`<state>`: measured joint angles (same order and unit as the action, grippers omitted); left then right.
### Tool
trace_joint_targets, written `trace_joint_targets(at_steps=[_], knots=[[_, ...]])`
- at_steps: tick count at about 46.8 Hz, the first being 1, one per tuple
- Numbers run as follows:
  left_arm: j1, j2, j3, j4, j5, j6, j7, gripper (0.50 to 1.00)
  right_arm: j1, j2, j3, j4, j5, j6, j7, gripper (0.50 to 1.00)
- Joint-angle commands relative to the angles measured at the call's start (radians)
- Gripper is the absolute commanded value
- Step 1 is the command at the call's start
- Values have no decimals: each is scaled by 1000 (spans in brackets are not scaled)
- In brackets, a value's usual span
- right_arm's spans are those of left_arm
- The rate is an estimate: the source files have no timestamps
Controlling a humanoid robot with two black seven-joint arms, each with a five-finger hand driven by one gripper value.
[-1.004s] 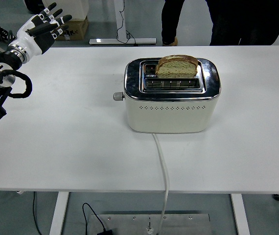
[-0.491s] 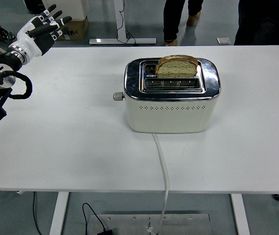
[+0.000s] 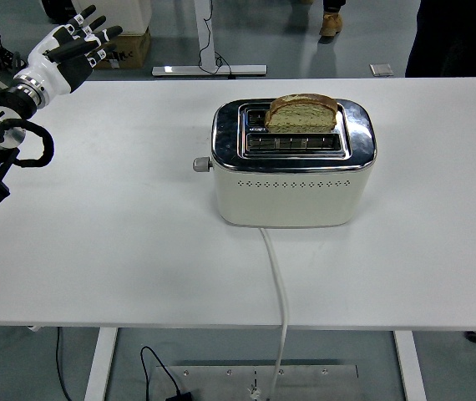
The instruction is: Press down toaster
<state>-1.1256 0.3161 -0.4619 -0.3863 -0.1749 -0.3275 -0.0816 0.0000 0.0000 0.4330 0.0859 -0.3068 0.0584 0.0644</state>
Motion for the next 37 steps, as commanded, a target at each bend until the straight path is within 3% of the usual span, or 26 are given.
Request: trace_joint_targets(at_steps=[1, 20, 37], knots=[[-3, 0, 0, -2, 23, -1, 3, 1000, 0, 0, 1, 0, 0, 0, 0, 1000], [-22, 15, 0, -39, 77, -2, 39, 1000, 0, 0, 0, 0, 0, 0, 0, 998], [-33, 208, 3, -391, 158, 65, 77, 1000, 0, 0, 1, 0, 0, 0, 0, 1000]])
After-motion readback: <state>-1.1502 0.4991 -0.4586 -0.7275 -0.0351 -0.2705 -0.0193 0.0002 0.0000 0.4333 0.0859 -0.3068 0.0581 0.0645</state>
